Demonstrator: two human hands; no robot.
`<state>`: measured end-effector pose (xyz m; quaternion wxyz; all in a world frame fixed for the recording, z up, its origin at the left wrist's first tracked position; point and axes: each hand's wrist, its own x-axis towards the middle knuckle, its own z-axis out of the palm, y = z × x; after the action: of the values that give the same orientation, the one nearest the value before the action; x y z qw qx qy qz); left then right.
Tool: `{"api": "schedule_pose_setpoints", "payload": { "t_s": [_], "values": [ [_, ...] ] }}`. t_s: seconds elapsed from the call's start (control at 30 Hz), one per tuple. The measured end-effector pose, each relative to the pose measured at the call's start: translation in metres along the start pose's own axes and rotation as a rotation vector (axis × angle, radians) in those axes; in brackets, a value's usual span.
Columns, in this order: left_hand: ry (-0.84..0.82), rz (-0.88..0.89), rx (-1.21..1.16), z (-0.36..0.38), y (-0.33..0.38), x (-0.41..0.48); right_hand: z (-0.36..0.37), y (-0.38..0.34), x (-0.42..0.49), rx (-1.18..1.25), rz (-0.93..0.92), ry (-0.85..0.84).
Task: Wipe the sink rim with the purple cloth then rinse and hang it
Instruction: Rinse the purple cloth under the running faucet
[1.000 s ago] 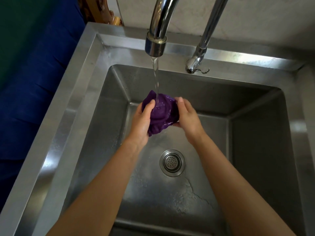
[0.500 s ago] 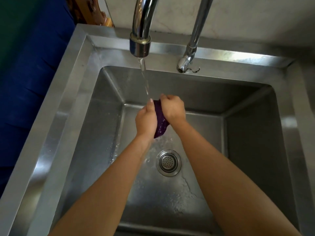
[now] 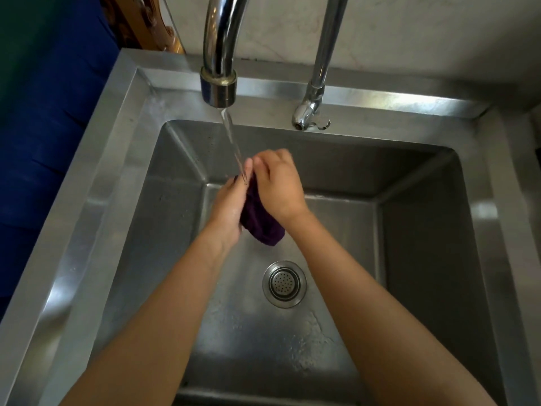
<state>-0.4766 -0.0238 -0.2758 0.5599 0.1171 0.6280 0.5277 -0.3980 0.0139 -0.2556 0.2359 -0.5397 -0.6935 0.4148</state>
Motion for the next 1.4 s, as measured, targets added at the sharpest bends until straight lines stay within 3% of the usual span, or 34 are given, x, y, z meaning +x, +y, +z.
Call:
{"api": "schedule_pose_setpoints", "payload": {
  "t_s": [0.07,0.13,0.2,0.3,0.47,0.53,0.6,0.7,0.83,0.97,1.07,1.17,1.3,1.33,1.4],
  "values": [
    [0.121,0.030,-0.047,0.006,0.000,-0.001,-0.007,0.004,0.002,0.082,0.207,-0.007],
    [0.178,0.019,-0.161,0.008,0.000,0.001,-0.012,0.008,-0.006,0.258,0.431,-0.191],
    [0.155,-0.015,-0.271,0.005,0.000,0.003,-0.014,0.008,-0.021,0.400,0.514,-0.310],
    [0.070,-0.074,-0.369,-0.009,-0.003,0.007,-0.011,0.011,-0.031,0.385,0.377,-0.281],
    [-0.033,-0.187,-0.255,-0.021,0.004,0.004,-0.013,-0.004,-0.033,-0.335,-0.083,-0.202],
    [-0.043,-0.196,-0.232,-0.013,0.000,0.003,-0.005,-0.018,-0.038,-0.438,-0.186,-0.084],
    [-0.060,-0.168,-0.233,-0.002,-0.003,-0.003,0.001,-0.027,-0.037,-0.448,-0.167,0.017],
    [-0.047,-0.212,-0.262,0.010,0.003,-0.006,0.000,-0.025,-0.023,-0.479,-0.067,0.039],
    [0.121,-0.240,-0.052,0.011,-0.002,0.003,0.003,-0.008,0.003,-0.392,0.049,0.019],
    [0.212,-0.064,0.173,0.004,-0.008,0.003,-0.002,0.010,0.014,-0.260,0.229,0.006],
    [0.210,-0.144,0.077,-0.009,-0.002,0.013,-0.004,0.006,-0.009,-0.337,0.110,-0.065],
    [0.039,-0.221,-0.116,-0.015,-0.003,0.017,0.008,-0.011,-0.041,-0.483,-0.110,-0.169],
    [-0.103,0.139,-0.661,0.018,-0.007,-0.009,0.023,-0.032,-0.040,-0.635,-0.205,0.163],
    [-0.085,0.141,-0.660,0.020,-0.006,-0.011,0.021,-0.035,-0.032,-0.610,-0.196,0.139],
    [-0.074,-0.102,-0.533,0.015,-0.007,-0.006,0.020,-0.031,-0.011,-0.550,-0.113,0.019]
  ]
}}
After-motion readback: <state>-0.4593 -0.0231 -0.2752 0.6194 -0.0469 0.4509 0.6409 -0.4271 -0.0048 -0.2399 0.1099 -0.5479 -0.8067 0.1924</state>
